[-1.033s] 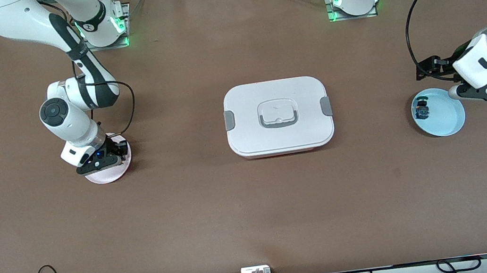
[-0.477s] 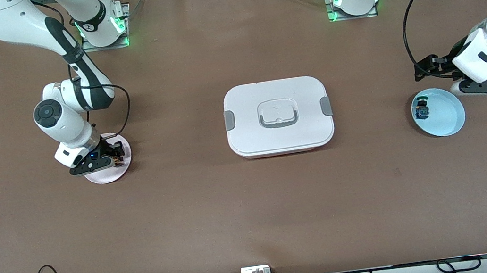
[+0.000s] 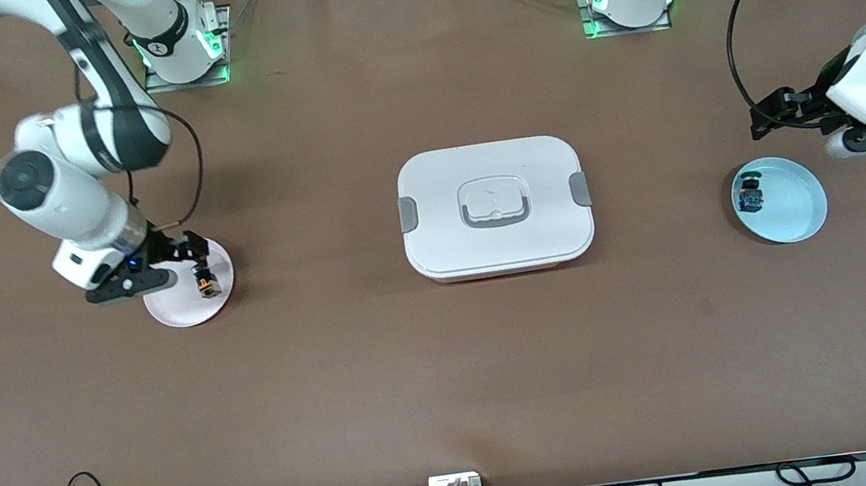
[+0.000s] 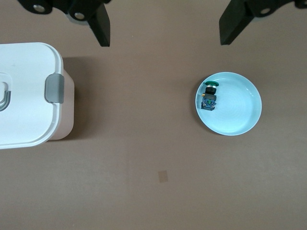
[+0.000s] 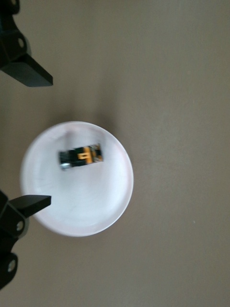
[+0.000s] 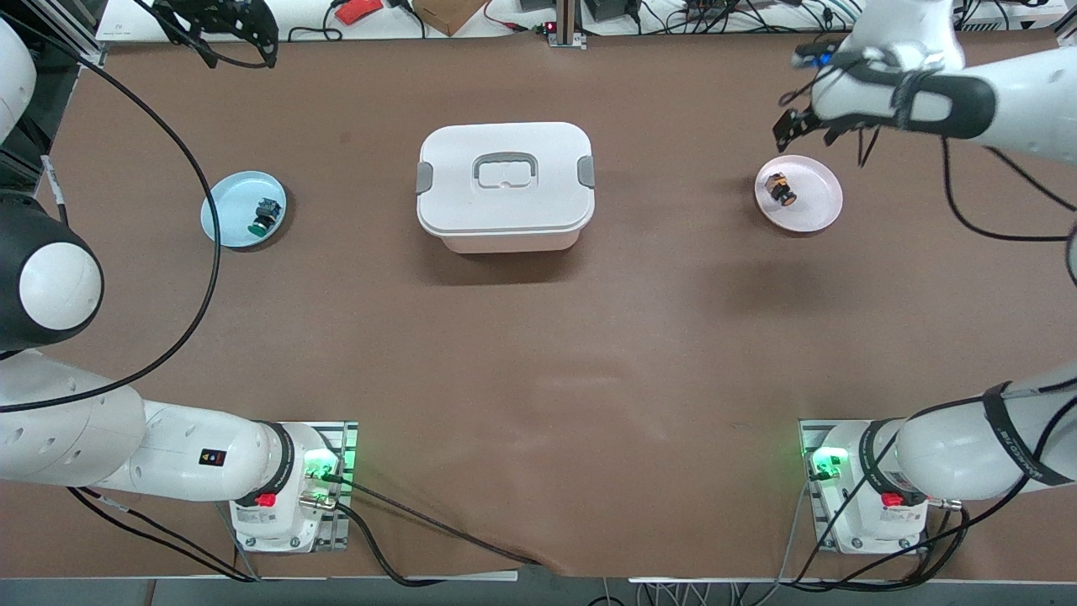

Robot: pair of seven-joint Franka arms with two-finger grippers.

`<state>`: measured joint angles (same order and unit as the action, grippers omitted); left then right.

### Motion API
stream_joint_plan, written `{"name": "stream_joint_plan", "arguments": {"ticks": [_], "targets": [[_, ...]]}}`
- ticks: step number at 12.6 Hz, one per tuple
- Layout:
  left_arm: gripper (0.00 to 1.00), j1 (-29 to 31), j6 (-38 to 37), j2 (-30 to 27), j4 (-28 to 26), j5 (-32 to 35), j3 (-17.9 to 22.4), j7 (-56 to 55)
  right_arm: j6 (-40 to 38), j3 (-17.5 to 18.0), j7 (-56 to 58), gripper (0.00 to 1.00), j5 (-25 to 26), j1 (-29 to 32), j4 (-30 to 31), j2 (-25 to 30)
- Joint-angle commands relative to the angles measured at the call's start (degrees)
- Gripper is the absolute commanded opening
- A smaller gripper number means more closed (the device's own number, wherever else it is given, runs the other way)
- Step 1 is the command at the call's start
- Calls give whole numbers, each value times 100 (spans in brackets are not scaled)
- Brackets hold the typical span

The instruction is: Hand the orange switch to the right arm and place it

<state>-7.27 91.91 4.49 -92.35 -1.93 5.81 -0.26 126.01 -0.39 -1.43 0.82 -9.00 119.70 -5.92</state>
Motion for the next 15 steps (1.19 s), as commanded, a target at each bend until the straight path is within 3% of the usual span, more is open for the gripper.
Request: {"name": "stream_joint_plan", "arguments": {"ticks": [1, 4, 5, 8, 11, 14, 15], "targets": [[100, 24, -200, 52, 296, 175, -28, -202, -1740, 180, -112, 100, 6, 153, -988, 460], [100, 33, -209, 44, 331, 193, -54, -184, -3481, 154, 89, 100, 6, 171, -2622, 390], [100, 33, -183, 35, 340, 184, -45, -185, -3756, 119, 255, 100, 6, 171, -2905, 364], [100, 68, -165, -9, 419, 114, -10, -185, -3882, -171, 809, 100, -29, 197, -3075, 390], [100, 356, -121, -9, 428, 70, -89, -185, -3987, -198, 820, 100, -108, 232, -3066, 364], [100, 1234, -103, -18, 428, 105, -1009, -193, -3935, -233, 785, 100, -214, 399, -3101, 302], [100, 1237, -121, -27, 419, 114, -1038, -237, -3935, -233, 819, 100, -205, 417, -3101, 285]]}}
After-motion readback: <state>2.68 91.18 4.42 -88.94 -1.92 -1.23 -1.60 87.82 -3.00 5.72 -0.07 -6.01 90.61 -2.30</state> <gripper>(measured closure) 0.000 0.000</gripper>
